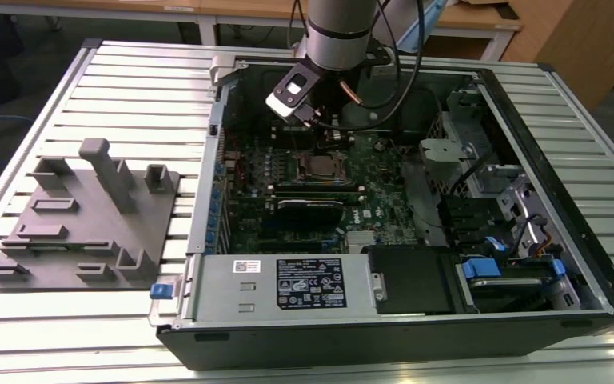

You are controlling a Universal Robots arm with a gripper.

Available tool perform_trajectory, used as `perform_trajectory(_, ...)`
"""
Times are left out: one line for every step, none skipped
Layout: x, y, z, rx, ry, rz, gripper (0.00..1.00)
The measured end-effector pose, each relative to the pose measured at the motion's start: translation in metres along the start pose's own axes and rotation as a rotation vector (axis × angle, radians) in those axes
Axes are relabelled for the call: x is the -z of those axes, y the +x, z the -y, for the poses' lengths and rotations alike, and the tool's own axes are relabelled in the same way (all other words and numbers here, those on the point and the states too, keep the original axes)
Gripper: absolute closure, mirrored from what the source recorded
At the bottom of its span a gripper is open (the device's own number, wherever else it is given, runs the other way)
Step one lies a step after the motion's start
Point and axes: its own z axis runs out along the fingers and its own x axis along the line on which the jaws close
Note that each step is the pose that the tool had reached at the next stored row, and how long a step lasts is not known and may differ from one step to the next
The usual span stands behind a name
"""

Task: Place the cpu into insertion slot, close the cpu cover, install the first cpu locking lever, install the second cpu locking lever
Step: 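Close the cpu cover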

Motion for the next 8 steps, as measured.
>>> perform_trajectory(0.0, 0.0, 0.0, 0.0, 0.0, 0.0, 0.9)
perform_trajectory(0.0, 0.0, 0.0, 0.0, 0.0, 0.0, 0.9)
perform_trajectory(0.0, 0.0, 0.0, 0.0, 0.0, 0.0, 0.9)
perform_trajectory(0.0, 0.0, 0.0, 0.0, 0.0, -0.0001, 0.9)
perform_trajectory(0.0, 0.0, 0.0, 0.0, 0.0, -0.0001, 0.9)
perform_trajectory(0.0, 0.0, 0.0, 0.001, 0.0, 0.0, 0.9)
perform_trajectory(0.0, 0.0, 0.0, 0.002, -0.0001, -0.0001, 0.9)
perform_trajectory(0.0, 0.0, 0.0, 0.005, 0.0, -0.0001, 0.9)
